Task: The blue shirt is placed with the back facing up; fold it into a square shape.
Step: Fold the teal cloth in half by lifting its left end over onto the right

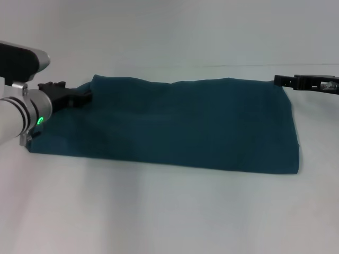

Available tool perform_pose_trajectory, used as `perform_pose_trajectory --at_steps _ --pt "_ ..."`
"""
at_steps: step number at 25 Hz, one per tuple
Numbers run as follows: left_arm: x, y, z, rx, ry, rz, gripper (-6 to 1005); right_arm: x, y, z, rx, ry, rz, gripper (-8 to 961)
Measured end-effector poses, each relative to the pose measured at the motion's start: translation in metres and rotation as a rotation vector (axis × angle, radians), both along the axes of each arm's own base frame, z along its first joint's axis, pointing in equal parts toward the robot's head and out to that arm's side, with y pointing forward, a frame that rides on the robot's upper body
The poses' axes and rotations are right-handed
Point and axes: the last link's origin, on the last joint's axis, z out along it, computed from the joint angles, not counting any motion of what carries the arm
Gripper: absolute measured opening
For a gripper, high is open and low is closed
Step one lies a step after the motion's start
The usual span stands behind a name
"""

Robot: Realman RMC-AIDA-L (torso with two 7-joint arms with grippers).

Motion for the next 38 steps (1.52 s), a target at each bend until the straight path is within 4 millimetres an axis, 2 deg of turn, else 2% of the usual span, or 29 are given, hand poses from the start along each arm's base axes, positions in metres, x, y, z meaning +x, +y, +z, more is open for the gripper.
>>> perform_pose_trajectory --at_steps 3,9,17,28,34,38 --pt "0.001 0.002 -0.002 0.006 0.024 -0.003 628 0.001 -0.001 -0.001 -0.002 0.001 -0.002 657" --pt "-0.002 0.002 -0.005 0.027 0.056 0.015 826 0.002 -0.002 -0.002 -0.004 0.002 -0.003 657" --pt "-0.008 0.002 -0.001 0.064 0.079 0.036 861 0.001 -0.002 -0.003 -0.005 0.004 -0.001 657" --pt "-0.007 0.001 -0.008 0.036 0.092 0.030 861 0.000 -0.002 -0.003 -0.005 0.005 0.001 658" --pt "-0.005 -0.001 -0.014 0.001 0.123 0.008 795 0.000 -0.002 -0.004 -0.008 0.008 0.000 658" --pt "-0.005 -0.001 -0.015 -0.004 0.123 0.008 627 0.000 -0.003 -0.005 -0.010 0.008 0.000 658"
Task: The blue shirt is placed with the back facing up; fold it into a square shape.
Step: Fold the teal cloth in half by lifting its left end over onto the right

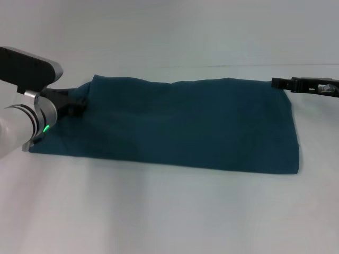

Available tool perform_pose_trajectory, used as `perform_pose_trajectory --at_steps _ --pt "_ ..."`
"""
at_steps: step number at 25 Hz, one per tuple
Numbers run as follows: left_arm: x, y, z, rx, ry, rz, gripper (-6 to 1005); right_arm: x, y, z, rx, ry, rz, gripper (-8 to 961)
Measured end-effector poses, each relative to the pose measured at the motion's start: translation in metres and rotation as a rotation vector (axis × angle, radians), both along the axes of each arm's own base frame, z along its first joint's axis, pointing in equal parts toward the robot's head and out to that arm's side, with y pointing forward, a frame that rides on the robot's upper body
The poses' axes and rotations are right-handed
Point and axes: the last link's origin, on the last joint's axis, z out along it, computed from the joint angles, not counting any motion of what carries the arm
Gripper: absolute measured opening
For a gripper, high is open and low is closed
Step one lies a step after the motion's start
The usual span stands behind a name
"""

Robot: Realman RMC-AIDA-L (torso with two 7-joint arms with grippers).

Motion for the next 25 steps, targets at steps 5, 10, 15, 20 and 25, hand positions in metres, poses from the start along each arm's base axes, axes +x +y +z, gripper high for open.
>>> perform_pose_trajectory --at_steps 5,10,15,20,25 --pt "0.000 0.000 0.001 0.002 -0.002 0.002 460 0.000 0.000 0.000 0.000 -0.001 0.000 658" --pt "-0.001 0.000 0.000 0.002 -0.002 0.003 300 0.000 0.000 0.000 -0.001 -0.001 0.000 658" --pt "-0.001 0.000 0.000 0.000 0.000 0.002 135 0.000 0.000 0.000 0.000 -0.001 -0.001 657" --pt "0.000 0.001 0.003 0.009 -0.002 0.000 -3 0.000 0.000 0.000 0.000 0.000 0.000 656" --pt "-0.002 0.002 0.012 0.045 -0.019 0.007 1 0.000 0.000 0.000 0.000 0.000 0.000 656"
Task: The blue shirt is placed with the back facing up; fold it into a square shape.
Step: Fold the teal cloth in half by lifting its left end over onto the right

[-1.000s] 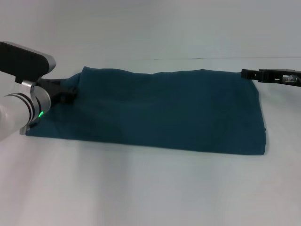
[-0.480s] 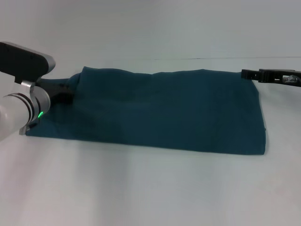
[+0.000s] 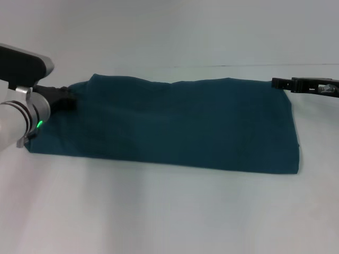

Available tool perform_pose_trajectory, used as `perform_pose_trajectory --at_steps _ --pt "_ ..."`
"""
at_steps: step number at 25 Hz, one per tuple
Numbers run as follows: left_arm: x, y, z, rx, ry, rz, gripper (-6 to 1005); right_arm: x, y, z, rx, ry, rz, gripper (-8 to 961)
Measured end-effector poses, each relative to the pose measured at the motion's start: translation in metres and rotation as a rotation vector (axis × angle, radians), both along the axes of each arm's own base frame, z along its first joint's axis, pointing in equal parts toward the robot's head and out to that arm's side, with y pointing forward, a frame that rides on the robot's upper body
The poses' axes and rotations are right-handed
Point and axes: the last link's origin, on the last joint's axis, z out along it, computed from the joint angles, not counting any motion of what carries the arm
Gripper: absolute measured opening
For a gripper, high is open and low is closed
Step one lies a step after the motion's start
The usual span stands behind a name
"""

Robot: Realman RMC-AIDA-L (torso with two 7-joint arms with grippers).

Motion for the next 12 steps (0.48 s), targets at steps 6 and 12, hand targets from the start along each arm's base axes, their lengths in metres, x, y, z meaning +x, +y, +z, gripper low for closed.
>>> perform_pose_trajectory --at_steps 6,12 --pt "-0.0049 -0.0039 0.0069 0.024 -0.017 0.008 0 0.0011 -0.0007 0.0000 0.000 0.002 -0.005 657" --pt "-0.0063 -0.0062 0.0057 0.014 -0.026 0.010 0 0.0046 -0.0026 0.0024 -0.013 0.025 -0.044 657"
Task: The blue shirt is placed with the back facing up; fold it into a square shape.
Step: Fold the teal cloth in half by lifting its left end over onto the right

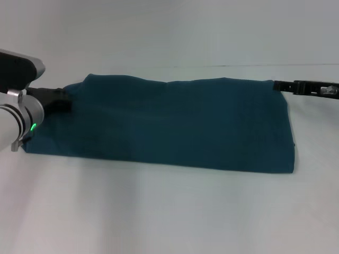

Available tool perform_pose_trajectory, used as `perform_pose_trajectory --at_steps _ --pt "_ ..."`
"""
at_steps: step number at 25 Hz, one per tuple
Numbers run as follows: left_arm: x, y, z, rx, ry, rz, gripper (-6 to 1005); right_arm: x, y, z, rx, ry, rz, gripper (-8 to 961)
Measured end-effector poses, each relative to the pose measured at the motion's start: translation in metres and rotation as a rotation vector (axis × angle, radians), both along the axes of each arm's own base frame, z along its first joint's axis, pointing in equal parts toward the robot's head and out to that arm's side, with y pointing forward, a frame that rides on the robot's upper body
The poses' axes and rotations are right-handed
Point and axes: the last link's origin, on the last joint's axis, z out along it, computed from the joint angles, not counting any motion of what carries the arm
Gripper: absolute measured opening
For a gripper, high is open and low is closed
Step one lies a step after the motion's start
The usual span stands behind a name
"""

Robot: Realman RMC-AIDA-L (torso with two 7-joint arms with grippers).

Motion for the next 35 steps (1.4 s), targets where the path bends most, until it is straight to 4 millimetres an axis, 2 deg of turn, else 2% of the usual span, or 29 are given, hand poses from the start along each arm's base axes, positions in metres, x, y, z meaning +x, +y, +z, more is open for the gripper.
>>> perform_pose_trajectory --at_steps 9,18,24,31,35 --pt "0.001 0.000 0.000 -0.004 -0.004 -0.003 1 0.009 -0.002 0.012 -0.043 0.004 -0.117 658" --pt "0.002 0.001 -0.001 -0.006 -0.004 -0.006 1 0.006 0.000 -0.016 -0.017 -0.042 -0.157 657" --pt "0.002 0.001 -0.001 -0.008 -0.004 -0.006 0 0.010 -0.002 -0.026 -0.021 -0.048 -0.180 642" --pt "0.002 0.000 -0.002 -0.012 -0.004 -0.005 0 0.005 -0.003 -0.032 -0.034 -0.045 -0.166 618" --pt "0.002 0.000 -0.003 -0.013 -0.004 -0.004 0 0.001 -0.002 -0.037 -0.042 -0.044 -0.154 542"
